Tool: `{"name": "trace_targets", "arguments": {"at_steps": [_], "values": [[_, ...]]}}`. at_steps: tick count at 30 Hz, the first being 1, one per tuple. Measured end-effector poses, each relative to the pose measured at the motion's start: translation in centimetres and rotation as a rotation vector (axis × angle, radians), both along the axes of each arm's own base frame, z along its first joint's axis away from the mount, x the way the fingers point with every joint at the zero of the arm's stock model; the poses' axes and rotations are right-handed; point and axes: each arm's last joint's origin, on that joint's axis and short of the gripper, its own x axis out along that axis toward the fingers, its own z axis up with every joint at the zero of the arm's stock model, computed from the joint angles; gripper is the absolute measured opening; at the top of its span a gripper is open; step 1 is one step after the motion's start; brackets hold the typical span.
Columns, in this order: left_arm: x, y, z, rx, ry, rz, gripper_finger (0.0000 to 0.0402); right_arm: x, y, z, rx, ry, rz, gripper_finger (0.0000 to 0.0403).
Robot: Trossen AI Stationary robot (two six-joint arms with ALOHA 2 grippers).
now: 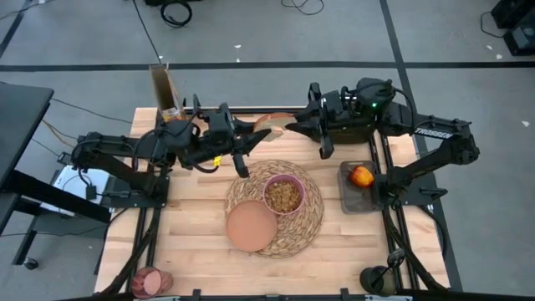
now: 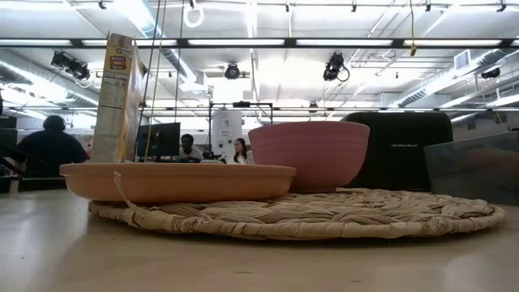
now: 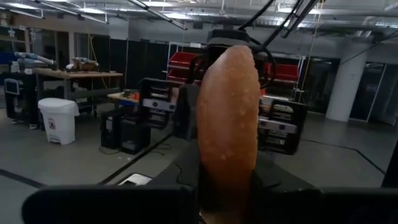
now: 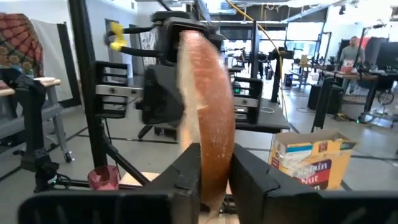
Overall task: Arrange a breakfast setting
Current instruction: Put the toasted bread on the light orange plate
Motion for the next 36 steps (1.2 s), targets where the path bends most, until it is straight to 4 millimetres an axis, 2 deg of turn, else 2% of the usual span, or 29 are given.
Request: {"name": "trace_targets", "arguments": {"at_steps": [7, 12, 16, 21, 26, 29, 36], "values": [[-0.5, 0.3, 0.1, 0.002, 0.021, 0.011, 0.0059, -0.4, 0.1, 0.4, -0.030, -0.022, 0.000, 0.0181], [-2.0, 0.3, 0.6, -0.013, 0.039, 0.004, 0.0071, -2.8, 0.2, 1.9, -0.063, -0.103, -0.008, 0.0261], [-2.6, -0.5, -0.7, -0.099, 0.181, -0.072, 0.0068, -5.1, 0.4, 2.7, -0.061, -0.112, -0.028, 0.0302], [-3.0, -2.9, -4.4, -0.339, 0.489, -0.235, 0.0064, -8.2, 0.6, 2.8, -0.041, -0.037, -0.088, 0.0314], [-2.4, -5.3, -7.4, -0.516, 0.719, -0.313, 0.0065, -9.9, 0.6, 2.0, -0.003, 0.076, -0.138, 0.0308], [-1.7, -6.4, -9.0, -0.583, 0.829, -0.351, 0.0062, -10.0, 0.6, 1.2, 0.012, 0.158, -0.155, 0.0303], [1.6, -8.6, -13.3, -0.679, 1.034, -0.469, 0.0061, -9.4, 1.4, -0.2, 0.073, 0.300, -0.112, 0.0297]]}}
